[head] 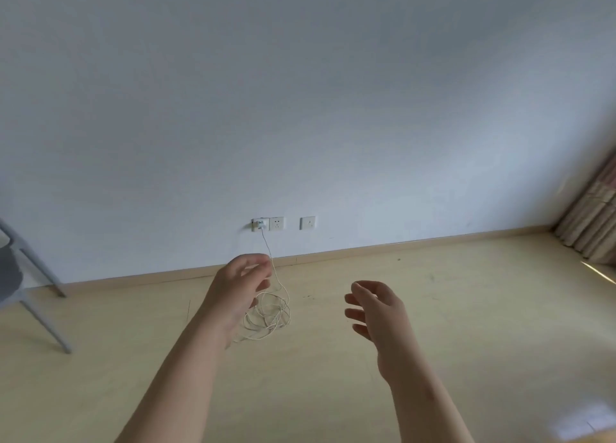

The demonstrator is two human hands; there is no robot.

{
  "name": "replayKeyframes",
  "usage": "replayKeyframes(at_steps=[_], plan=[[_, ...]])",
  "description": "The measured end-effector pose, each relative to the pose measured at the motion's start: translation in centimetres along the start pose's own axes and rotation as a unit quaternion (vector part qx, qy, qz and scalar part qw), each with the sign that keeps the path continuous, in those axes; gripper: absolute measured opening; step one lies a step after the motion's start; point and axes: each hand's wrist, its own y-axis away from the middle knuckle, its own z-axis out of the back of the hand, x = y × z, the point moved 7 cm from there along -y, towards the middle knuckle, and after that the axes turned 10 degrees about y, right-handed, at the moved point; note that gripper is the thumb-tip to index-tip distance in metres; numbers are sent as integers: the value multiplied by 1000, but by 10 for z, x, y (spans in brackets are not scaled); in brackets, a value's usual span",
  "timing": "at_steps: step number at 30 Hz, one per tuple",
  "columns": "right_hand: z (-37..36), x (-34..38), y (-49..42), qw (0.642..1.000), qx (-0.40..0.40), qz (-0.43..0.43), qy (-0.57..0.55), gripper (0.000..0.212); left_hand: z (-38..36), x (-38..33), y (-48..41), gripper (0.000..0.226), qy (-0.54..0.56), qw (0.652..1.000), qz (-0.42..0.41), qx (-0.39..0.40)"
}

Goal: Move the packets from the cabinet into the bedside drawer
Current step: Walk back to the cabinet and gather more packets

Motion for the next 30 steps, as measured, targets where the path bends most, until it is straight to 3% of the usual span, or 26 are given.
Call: replayKeyframes(at_steps=[9, 15, 24, 30], plan=[[30, 24, -207, 998, -46, -32, 13, 7, -100, 15, -198, 10, 12, 999, 50, 18], [57, 43, -352, 992, -116, -42, -6, 8, -204, 12, -354, 10, -22, 992, 58, 108], [173, 19, -481, 935, -292, -158, -126, 8, -401, 29, -491, 9, -98, 950, 137, 263], [274, 27, -585, 924, -334, -135, -129, 8, -560, 27, -558, 9, -110, 935, 105, 321]])
